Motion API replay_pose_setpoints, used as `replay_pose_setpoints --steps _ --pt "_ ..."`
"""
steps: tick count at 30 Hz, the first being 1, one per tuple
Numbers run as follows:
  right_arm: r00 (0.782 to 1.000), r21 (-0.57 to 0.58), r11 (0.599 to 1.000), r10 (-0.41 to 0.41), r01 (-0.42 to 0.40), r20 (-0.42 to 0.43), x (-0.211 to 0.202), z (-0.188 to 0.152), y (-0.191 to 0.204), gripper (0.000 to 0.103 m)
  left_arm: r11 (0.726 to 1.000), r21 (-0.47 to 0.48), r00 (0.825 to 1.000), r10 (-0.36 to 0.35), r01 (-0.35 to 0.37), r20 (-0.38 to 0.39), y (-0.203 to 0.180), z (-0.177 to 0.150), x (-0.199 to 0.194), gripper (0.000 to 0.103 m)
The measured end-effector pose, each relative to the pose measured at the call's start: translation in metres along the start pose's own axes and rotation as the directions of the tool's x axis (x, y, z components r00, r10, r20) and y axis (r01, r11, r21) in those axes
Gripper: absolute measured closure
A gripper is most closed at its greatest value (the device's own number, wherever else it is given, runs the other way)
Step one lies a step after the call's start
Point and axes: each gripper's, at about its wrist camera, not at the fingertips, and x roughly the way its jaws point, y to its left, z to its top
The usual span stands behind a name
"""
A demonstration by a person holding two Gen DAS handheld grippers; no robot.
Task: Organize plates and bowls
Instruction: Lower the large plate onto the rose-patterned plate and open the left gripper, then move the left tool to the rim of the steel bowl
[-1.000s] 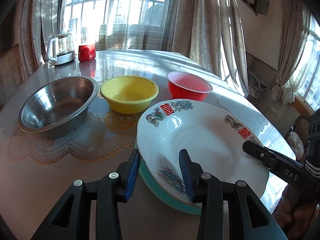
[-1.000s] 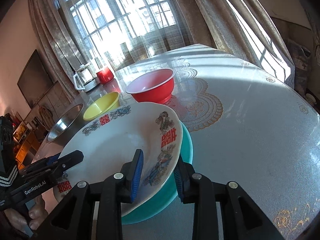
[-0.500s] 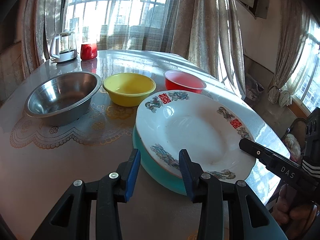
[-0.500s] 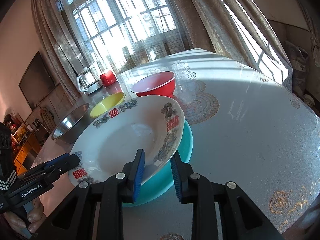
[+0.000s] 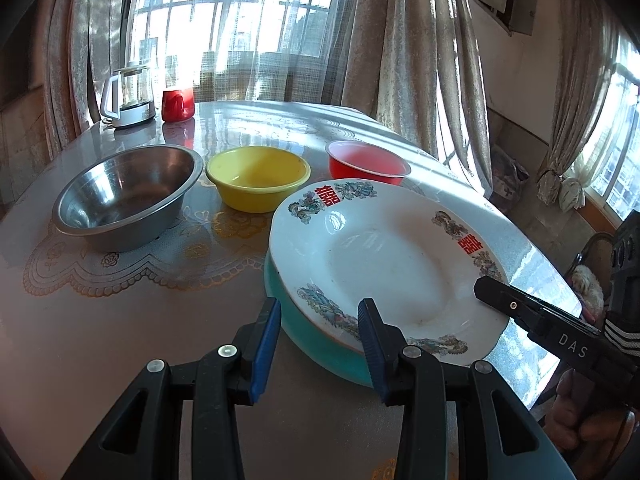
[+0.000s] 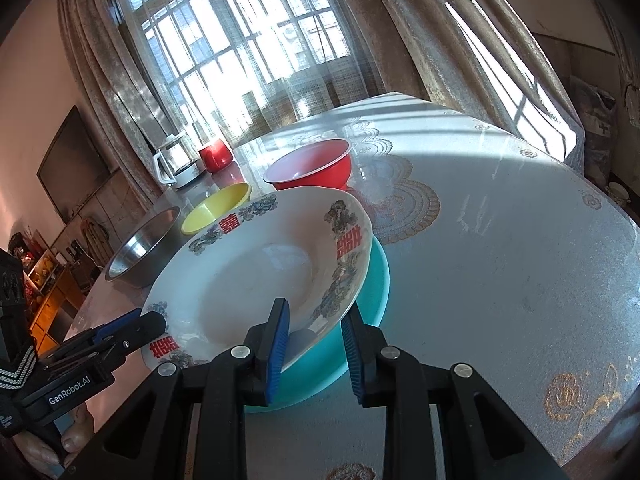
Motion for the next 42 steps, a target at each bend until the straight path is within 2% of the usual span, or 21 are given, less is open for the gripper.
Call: replay_pose_setpoints --steps 7,16,22,27,32,36,42 --pt "1.000 -0.006 1.000 -0.013 0.013 -0.004 -0.003 -0.001 0.003 0.074 1.000 -0.005 1.000 0.010 -0.010 0.012 0.003 -0.002 -0.010 0.061" --pt "0.999 0.035 0.998 -0.044 0.044 -0.002 -0.009 0.000 -0.001 0.063 0.999 -0.034 1.000 0.018 -0.017 0.023 0.014 -0.008 -0.023 0.058" --pt "0.998 0.042 0.997 -0.060 0.059 0.017 -0.014 0.004 0.003 0.063 0.997 -0.061 0.999 0.038 -0.037 0.013 0.027 -0.016 -0.026 0.056" --pt "0.996 0.012 0.998 -0.070 0.070 0.054 -0.024 0.011 0.014 0.059 0.993 -0.108 0.999 0.053 -0.053 -0.005 0.047 -0.023 -0.026 0.054" --pt "0.998 -0.035 0.999 -0.029 0.031 0.059 -0.025 0.018 0.034 0.052 0.982 -0.162 0.995 0.095 -0.097 -0.022 0.075 -0.031 -0.029 0.054" --pt "0.999 -0.090 0.996 0.018 -0.014 0.047 -0.020 0.021 0.057 0.051 0.966 -0.214 0.989 0.142 -0.145 -0.030 0.099 -0.036 -0.033 0.052" --pt "0.993 -0.170 0.978 0.117 -0.119 -0.023 0.002 0.020 0.101 0.048 0.936 -0.265 0.973 0.227 -0.231 -0.046 0.129 -0.038 -0.037 0.049"
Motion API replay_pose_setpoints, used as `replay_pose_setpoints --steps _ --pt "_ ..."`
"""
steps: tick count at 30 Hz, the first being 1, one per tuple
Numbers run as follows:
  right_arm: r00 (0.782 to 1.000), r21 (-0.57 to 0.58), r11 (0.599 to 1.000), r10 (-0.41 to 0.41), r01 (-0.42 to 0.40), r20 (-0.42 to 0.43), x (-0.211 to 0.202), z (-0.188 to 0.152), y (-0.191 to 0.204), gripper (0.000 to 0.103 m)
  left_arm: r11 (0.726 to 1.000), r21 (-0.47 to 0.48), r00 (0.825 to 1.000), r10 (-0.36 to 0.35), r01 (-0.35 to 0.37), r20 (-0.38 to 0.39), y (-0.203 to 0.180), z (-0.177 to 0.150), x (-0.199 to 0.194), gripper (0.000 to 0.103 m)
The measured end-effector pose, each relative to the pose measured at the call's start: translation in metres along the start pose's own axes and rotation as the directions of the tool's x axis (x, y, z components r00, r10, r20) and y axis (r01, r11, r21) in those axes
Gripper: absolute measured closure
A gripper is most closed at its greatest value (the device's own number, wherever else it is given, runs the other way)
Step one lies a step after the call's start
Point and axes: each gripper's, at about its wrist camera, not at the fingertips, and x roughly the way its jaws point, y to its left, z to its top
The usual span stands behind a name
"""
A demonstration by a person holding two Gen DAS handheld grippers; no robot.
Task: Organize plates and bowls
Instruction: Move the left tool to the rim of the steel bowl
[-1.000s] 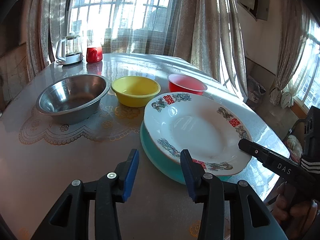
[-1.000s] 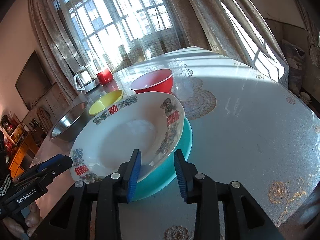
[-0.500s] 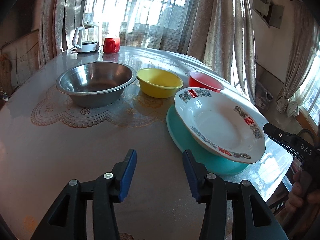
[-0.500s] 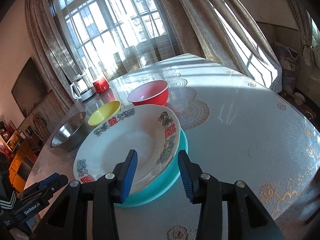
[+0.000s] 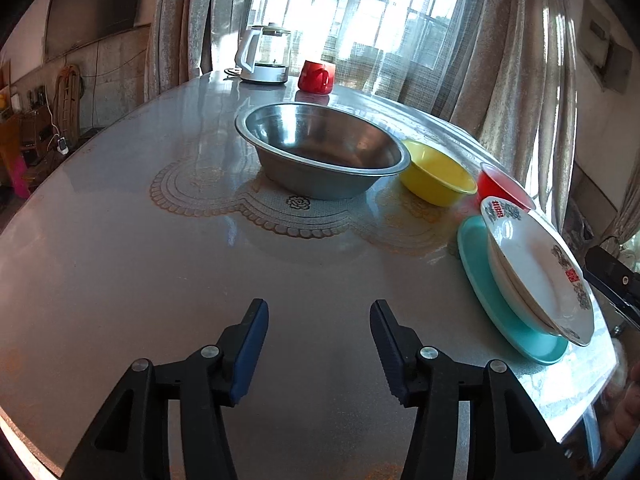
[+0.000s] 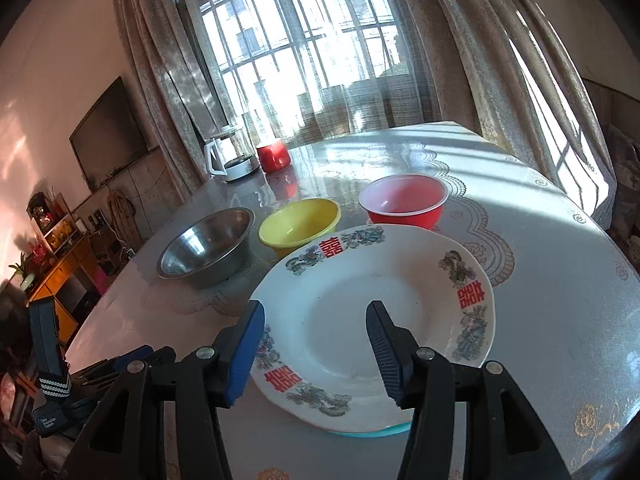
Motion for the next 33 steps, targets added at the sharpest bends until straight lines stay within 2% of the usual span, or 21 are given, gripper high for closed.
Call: replay_pose_setpoints --steps 5,9,14,18,23,27,29,32,33 --pt "0.991 -0.010 0.994 0.108 -0.109 -0.082 0.030 0.006 0.030 0.048 0.999 -0.021 0.999 0.045 -0.045 -0.003 0.021 0.000 0.004 0.045" --pt "0.980 -0.029 0.987 0.154 -0.159 -0.130 0.054 0.014 0.052 0.048 0.997 -0.039 0.998 0.061 -0.061 0.002 0.034 0.002 0.005 0.043" --pt "0.966 -0.025 0.981 0.183 -0.191 -0.184 0.083 0.020 0.071 0.048 0.998 -0.051 0.999 0.049 -0.048 0.011 0.045 0.003 0.004 0.034" --pt "0.955 0.015 0.979 0.202 -0.204 -0.219 0.105 0.025 0.076 0.048 1.000 -0.029 1.000 0.004 -0.004 -0.002 0.046 0.007 0.006 0.023" --pt "0.946 0.083 0.977 0.211 -0.196 -0.247 0.126 0.035 0.074 0.048 0.995 -0.093 0.999 -0.034 0.034 -0.001 0.057 0.015 0.006 0.023" --pt "0.943 0.112 0.978 0.200 -0.176 -0.265 0.141 0.040 0.071 0.048 0.986 -0.158 0.998 -0.053 0.059 0.045 0.071 0.029 0.004 0.024" --pt "0.941 0.136 0.975 0.205 -0.173 -0.271 0.147 0.043 0.068 0.048 0.986 -0.155 0.996 -0.044 0.056 0.079 0.075 0.042 0.002 0.024" --pt "0.937 0.184 0.967 0.220 -0.174 -0.272 0.156 0.050 0.065 0.048 0.989 -0.137 0.995 -0.045 0.057 0.087 0.076 0.063 0.004 0.025" --pt "0.936 0.193 0.966 0.223 -0.174 -0.274 0.158 0.052 0.065 0.048 0.989 -0.139 0.995 -0.041 0.053 0.088 0.077 0.070 0.006 0.030"
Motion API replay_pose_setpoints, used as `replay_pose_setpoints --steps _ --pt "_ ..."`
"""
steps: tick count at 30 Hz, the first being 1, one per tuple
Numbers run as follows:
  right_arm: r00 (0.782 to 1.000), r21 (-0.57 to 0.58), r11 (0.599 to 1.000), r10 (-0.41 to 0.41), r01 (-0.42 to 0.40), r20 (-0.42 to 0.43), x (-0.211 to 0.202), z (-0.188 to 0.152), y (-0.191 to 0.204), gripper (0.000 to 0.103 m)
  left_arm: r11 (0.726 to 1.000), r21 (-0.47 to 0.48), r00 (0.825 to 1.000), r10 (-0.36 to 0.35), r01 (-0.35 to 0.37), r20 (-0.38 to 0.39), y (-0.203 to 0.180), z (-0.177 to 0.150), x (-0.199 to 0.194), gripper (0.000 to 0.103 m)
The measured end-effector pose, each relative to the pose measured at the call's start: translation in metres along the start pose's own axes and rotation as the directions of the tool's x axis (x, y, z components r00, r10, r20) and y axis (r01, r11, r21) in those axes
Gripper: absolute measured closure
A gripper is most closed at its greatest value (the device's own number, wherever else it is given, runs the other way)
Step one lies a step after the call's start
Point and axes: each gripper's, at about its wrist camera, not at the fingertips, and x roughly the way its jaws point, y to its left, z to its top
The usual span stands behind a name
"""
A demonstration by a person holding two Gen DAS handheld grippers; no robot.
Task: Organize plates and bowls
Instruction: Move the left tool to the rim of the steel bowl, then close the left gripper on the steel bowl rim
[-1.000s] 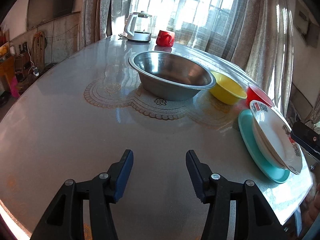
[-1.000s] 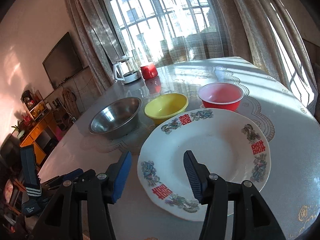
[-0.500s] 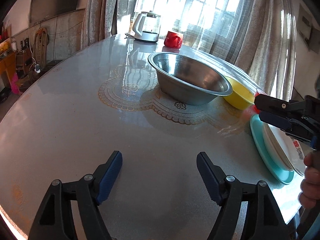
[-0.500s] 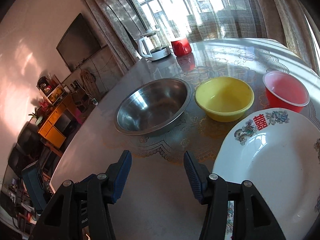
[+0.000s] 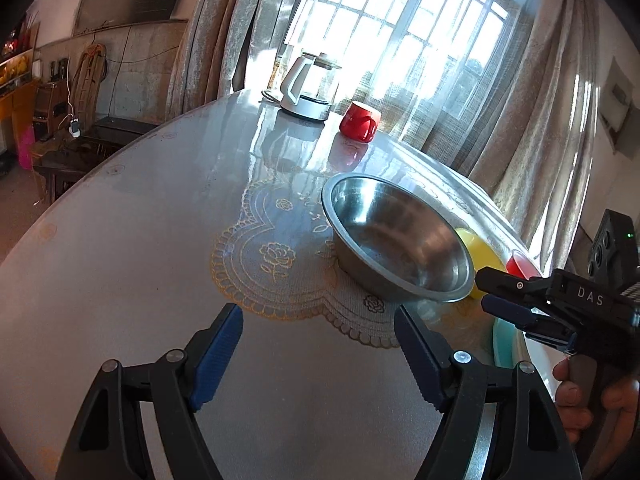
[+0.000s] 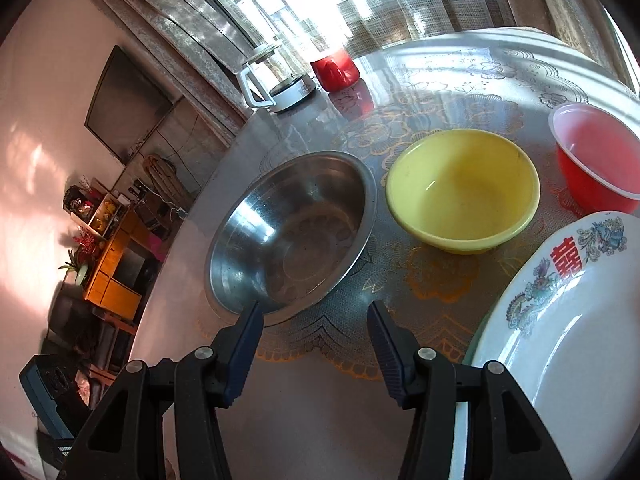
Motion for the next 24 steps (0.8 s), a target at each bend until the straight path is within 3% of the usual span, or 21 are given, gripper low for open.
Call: replay_pose_setpoints --steps 3,5,11,15,18,20,24 --pt "1.000 0.011 1.000 -0.021 0.020 0.003 0.006 0.006 0.001 0.048 0.999 -0.001 0.999 -0.033 0.033 -0.013 0.001 0.018 0.010 0.054" --pt "1.000 0.017 1.000 -0.015 0.015 -0.004 0.011 0.010 0.002 0.048 0.998 -0.019 0.998 -0.062 0.062 -0.021 0.003 0.028 0.017 0.061" --pt "0.999 -0.001 0.999 -0.041 0.041 -0.019 0.028 0.014 0.006 0.048 0.993 -0.060 0.993 -0.109 0.106 -0.049 0.000 0.047 0.041 0.062" --pt "0.998 -0.023 0.998 -0.062 0.062 -0.026 0.038 0.016 0.009 0.056 0.994 -0.075 0.993 -0.081 0.074 -0.090 0.000 0.048 0.062 0.062" --pt "0.993 -0.049 0.993 -0.112 0.110 -0.034 0.046 0.015 0.008 0.071 0.991 -0.084 0.987 -0.116 0.107 -0.107 0.000 0.044 0.070 0.075" --pt "0.993 -0.061 0.992 -0.115 0.114 -0.023 0.047 0.014 0.008 0.072 0.990 -0.059 0.986 -0.133 0.127 -0.101 -0.004 0.040 0.068 0.080" --pt "0.992 -0.079 0.989 -0.126 0.124 -0.017 0.043 0.012 0.008 0.074 0.992 -0.001 0.989 -0.126 0.127 -0.080 -0.013 0.033 0.057 0.080"
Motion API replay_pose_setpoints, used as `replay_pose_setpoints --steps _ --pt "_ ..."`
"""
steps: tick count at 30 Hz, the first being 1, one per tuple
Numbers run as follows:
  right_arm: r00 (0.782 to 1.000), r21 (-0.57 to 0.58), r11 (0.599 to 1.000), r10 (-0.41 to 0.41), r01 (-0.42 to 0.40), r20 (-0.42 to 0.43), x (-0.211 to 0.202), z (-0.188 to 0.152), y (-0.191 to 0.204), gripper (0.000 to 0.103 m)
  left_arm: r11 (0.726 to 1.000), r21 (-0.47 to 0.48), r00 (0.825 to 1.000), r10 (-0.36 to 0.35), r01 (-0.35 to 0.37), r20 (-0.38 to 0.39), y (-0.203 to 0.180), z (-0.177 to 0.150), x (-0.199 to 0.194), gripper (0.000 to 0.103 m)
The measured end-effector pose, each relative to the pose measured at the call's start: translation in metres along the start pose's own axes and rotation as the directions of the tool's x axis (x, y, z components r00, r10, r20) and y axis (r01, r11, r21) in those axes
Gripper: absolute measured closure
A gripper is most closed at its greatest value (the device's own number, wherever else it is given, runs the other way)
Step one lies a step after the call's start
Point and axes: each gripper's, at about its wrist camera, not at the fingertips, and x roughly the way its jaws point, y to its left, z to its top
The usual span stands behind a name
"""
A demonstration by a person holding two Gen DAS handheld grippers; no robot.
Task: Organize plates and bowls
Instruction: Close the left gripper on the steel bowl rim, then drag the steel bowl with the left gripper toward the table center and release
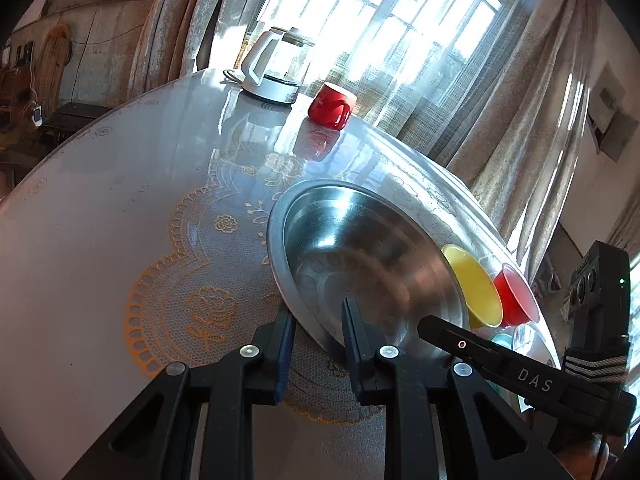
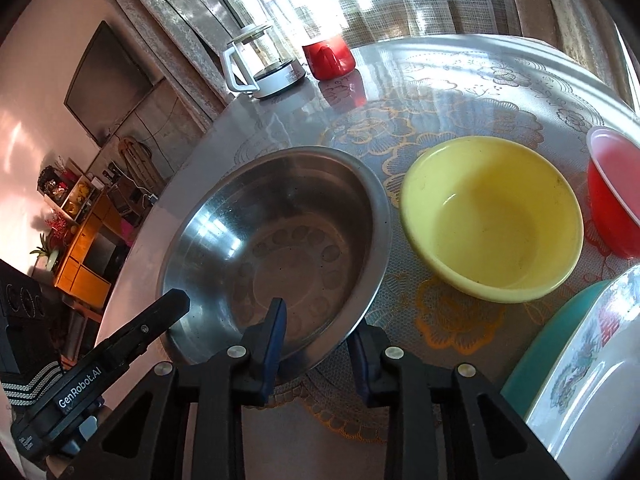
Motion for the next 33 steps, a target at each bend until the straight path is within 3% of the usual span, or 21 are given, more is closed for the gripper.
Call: replay_pose_setpoints --steps 11,33 --pt "1.000 -0.016 1.000 0.027 -0.027 -0.011 -0.013 -0.014 0.001 0.074 1.000 0.018 1.000 -0.017 0.018 -0.008 -0.007 -0.027 -0.028 0.075" --pt "0.996 -0.109 0.990 0.091 -0.093 -0.026 -0.060 -0.077 0.014 0.075 0.999 -0.013 0.999 -0.032 0.032 -0.003 -0.009 -0.093 -0.093 0.073"
